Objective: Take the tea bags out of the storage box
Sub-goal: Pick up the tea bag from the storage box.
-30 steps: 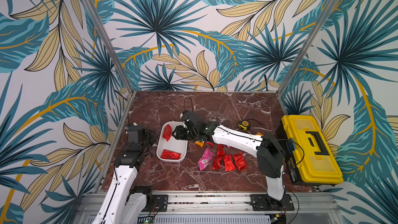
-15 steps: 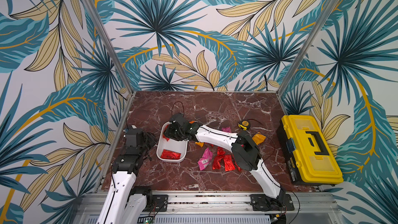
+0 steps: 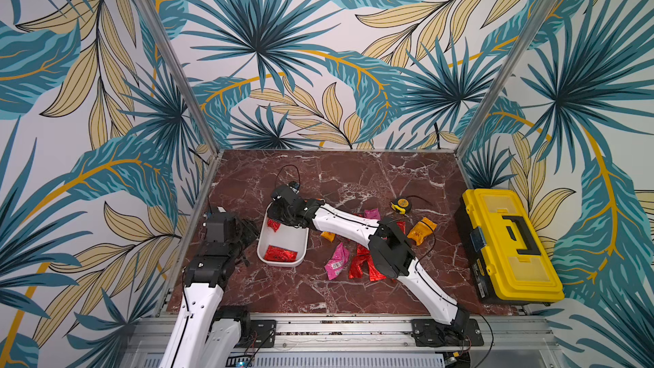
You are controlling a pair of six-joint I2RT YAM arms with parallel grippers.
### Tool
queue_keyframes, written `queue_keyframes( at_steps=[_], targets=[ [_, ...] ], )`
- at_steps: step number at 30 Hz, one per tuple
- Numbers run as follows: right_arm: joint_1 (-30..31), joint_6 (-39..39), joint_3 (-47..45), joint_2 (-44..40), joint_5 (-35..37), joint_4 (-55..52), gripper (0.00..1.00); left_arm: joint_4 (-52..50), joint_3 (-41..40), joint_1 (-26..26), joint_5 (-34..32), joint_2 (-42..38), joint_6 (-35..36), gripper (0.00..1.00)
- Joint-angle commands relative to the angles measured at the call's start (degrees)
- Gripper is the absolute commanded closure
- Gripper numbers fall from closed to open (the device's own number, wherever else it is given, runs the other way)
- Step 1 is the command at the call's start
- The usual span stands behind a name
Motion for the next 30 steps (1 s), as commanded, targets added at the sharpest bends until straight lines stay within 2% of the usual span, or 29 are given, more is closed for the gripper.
queue_keyframes(
  at_steps=[1, 14, 18, 22, 30],
  targets=[
    [-0.1, 0.96, 2.76, 2.91, 2.03, -3.43, 0.61, -1.03, -1.24, 0.49, -0.27, -0.94, 1.1, 0.44],
    [-0.11, 1.09, 3.66, 5.48, 1.98, -5.14, 0.61, -1.51, -0.58, 0.47, -0.79, -1.09, 1.23, 0.44],
    [-0.11, 0.91, 3.93, 5.68, 1.05, -5.05, 0.68, -1.82, -0.27, 0.49, -0.99, -1.12, 1.37, 0.44],
    [-0.04, -0.27, 3.94, 5.0, 0.52, -4.68, 0.78, -1.9, -0.1, 0.48, -1.03, -1.11, 1.38, 0.44],
    [0.32, -3.16, 3.05, 0.75, -0.97, -4.61, 0.93, -3.62, 0.52, 0.5, -1.17, -1.77, 1.29, 0.44]
  ],
)
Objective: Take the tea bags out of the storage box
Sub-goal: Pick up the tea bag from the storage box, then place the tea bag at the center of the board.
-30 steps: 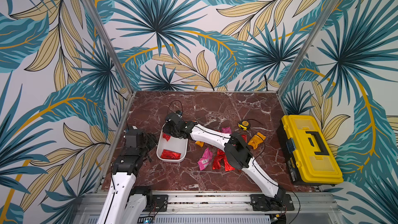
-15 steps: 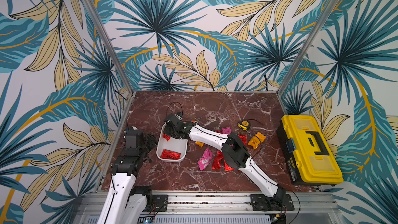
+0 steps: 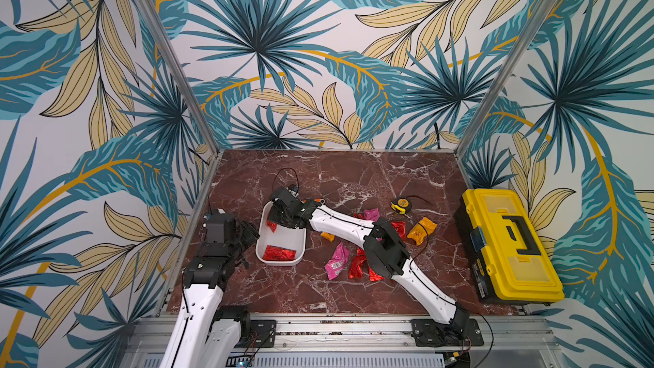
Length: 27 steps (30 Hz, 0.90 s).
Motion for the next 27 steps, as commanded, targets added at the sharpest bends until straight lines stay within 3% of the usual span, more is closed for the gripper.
queue_keyframes(
  at_steps=[1, 14, 22, 27],
  targets=[
    [0.43, -2.14, -0.73, -3.56, -1.25, -0.86, 0.94, -1.44, 0.52, 0.48, -0.93, -1.37, 0.93, 0.44],
    [2.41, -5.59, -19.74, -20.62, -3.13, 4.84, 0.98, -1.99, 0.26, 0.49, 0.78, -2.86, 0.51, 0.44],
    [3.86, -10.33, -38.28, -35.14, 0.14, 4.51, 0.98, -0.67, -0.7, 0.45, 1.79, -3.05, 1.12, 0.44],
    [4.38, -13.97, -49.61, -45.56, 3.11, -0.99, 0.98, 0.62, -0.95, 0.46, 2.81, -2.74, 2.29, 0.44]
  ],
)
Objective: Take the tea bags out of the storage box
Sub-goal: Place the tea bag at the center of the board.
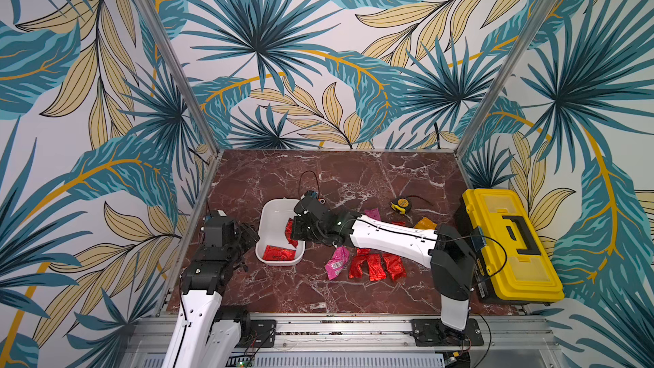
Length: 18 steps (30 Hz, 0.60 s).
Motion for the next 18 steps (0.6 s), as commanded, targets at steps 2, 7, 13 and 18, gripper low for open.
queue_keyframes(
  at_steps=[2, 7, 13, 18],
  targets=[
    [0.38, -3.74, -9.95, -9.76, 5.06, -5.34, 0.98, 2.51, -1.06, 0.41, 1.31, -0.01, 2.04, 0.44],
    [0.23, -5.59, -18.54, -19.46, 11.12, -13.67, 0.98, 3.16, -0.41, 0.41, 3.32, 1.73, 3.01, 0.44],
    [-2.31, -6.07, -26.66, -28.99, 16.21, -24.27, 0.97, 2.94, 1.27, 0.24, 6.32, 3.78, 4.81, 0.46],
    [-6.48, -6.85, -31.79, -35.0, 18.72, -33.28, 0.95, 2.89, 2.59, -1.47, 5.92, 6.02, 6.6, 0.46]
  ],
)
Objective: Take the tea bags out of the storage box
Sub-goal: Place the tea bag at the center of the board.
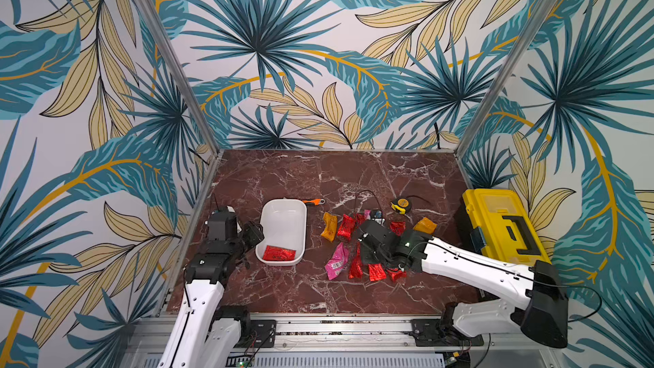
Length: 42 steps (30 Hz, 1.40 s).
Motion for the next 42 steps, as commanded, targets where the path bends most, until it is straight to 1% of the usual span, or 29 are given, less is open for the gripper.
queue_keyframes(
  at_steps=[1, 3, 5, 8, 13, 16, 18, 21, 24, 26, 28, 32, 33, 34, 35, 38, 40, 41, 42],
  targets=[
    [-1.82, -1.43, -2.93, -2.75, 4.59, -10.55, 0.95, 0.76, 2.66, -1.49, 0.16, 1.3, 2.38, 0.46],
    [-3.36, -1.78, -4.03, -3.4, 6.4, -14.25, 0.94, 1.27, 3.09, -2.69, -0.76, 2.47, 2.52, 0.46],
    [-5.98, -2.15, -5.63, -4.3, 6.72, -15.66, 0.93, 1.93, 3.26, -3.73, -1.21, 3.45, 2.42, 0.46],
    [-10.82, -2.44, -7.99, -5.37, 6.46, -15.5, 0.93, 3.08, 3.35, -4.9, -1.59, 4.85, 2.06, 0.46],
    [-16.37, -4.11, -9.41, -3.8, 8.55, -13.65, 0.92, 4.05, 4.01, -5.46, -1.53, 6.97, 2.47, 0.46],
    [-19.06, -6.05, -10.82, -2.69, 5.74, -9.53, 0.92, 4.31, 4.4, -5.49, -1.68, 7.73, 2.92, 0.46],
    [-19.69, -6.8, -11.68, -1.16, 3.9, -6.98, 0.92, 4.45, 4.5, -5.47, -1.93, 8.18, 3.11, 0.46],
    [-20.36, -7.24, -12.5, 1.62, 3.09, -5.22, 0.91, 4.9, 4.41, -5.47, -2.34, 8.72, 3.28, 0.46],
    [-20.8, -7.72, -12.87, 2.68, 2.96, -3.88, 0.82, 5.43, 4.23, -5.49, -2.6, 9.33, 3.28, 0.46],
    [-20.86, -7.97, -12.85, 2.25, 3.23, -3.93, 0.72, 5.59, 4.26, -5.46, -3.36, 9.61, 3.32, 0.46],
    [-20.99, -8.2, -12.86, 0.76, 3.23, -4.29, 0.66, 5.78, 4.23, -5.47, -4.34, 9.74, 3.29, 0.45],
    [-21.43, -8.15, -11.99, -4.58, 3.05, -6.48, 0.57, 6.36, 4.06, -5.42, -8.1, 9.73, 2.34, 0.39],
    [-21.57, -8.27, -11.61, -6.47, 3.46, -6.77, 0.55, 6.64, 4.01, -5.48, -9.43, 9.67, 2.06, 0.37],
    [-21.59, -8.51, -11.06, -8.69, 4.22, -6.88, 0.5, 7.0, 3.91, -5.44, -11.01, 9.58, 1.58, 0.35],
    [-21.85, -8.84, -10.37, -10.9, 5.42, -6.79, 0.42, 7.54, 3.67, -5.48, -14.63, 9.48, 0.92, 0.33],
    [-23.63, -12.28, -8.29, -14.97, 9.66, -4.43, 0.24, 12.58, 1.9, -5.53, -20.92, 9.19, 1.25, 0.28],
    [-26.6, -15.75, -7.74, -15.56, 10.69, -0.55, 0.21, 17.44, 0.38, -5.47, -24.81, 9.57, 2.25, 0.23],
    [-29.0, -17.17, -7.8, -15.48, 10.34, 2.08, 0.18, 20.11, -0.35, -5.46, -26.44, 9.9, 3.37, 0.19],
    [-31.37, -18.36, -8.13, -15.27, 9.65, 4.62, 0.17, 21.9, -0.73, -5.43, -27.89, 10.31, 4.25, 0.15]
  ],
)
